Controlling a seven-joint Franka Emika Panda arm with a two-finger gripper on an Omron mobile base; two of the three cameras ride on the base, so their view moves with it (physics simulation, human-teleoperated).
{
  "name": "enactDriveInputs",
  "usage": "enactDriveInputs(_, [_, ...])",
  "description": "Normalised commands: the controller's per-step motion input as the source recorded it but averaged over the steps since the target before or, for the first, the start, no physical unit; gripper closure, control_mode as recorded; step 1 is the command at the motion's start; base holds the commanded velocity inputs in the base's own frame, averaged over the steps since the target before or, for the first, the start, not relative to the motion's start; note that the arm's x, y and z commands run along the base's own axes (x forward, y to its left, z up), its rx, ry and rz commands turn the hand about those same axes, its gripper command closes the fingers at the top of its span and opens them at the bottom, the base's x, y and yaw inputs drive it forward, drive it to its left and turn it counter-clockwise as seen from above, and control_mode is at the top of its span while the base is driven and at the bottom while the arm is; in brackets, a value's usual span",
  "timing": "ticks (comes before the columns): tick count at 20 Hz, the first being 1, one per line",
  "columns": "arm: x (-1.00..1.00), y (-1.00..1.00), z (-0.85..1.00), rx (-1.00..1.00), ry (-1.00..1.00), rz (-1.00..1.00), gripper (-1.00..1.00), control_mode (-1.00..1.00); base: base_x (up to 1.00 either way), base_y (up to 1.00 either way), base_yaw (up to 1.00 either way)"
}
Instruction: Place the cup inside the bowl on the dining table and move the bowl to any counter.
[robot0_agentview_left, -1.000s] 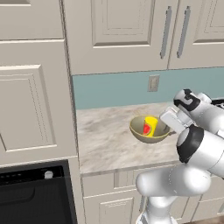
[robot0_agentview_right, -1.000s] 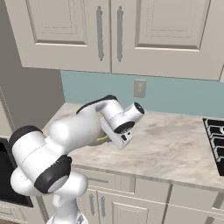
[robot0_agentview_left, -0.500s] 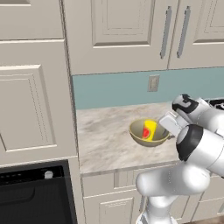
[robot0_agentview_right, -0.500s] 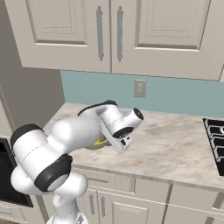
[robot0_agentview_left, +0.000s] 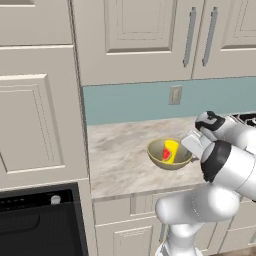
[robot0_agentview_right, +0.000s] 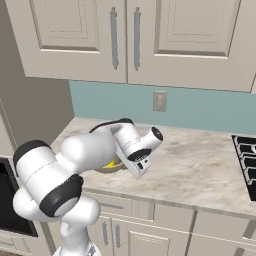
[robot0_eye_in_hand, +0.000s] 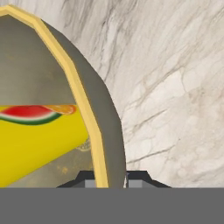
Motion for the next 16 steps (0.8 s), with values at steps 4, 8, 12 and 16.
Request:
enactDriveInputs(4, [0.07, 0.00, -0.09, 0.00, 0.00, -0.01, 1.00, -1.00, 0.00, 0.00, 0.00])
enactDriveInputs(8, [0.09, 0.00, -0.08, 0.00, 0.00, -0.01, 1.00, -1.00, 0.00, 0.00, 0.00])
enactDriveInputs(12, [0.08, 0.00, -0.09, 0.00, 0.00, -0.01, 1.00, -1.00, 0.00, 0.00, 0.00])
enactDriveInputs(16, [0.12, 0.00, -0.09, 0.00, 0.00, -0.01, 1.00, -1.00, 0.00, 0.00, 0.00])
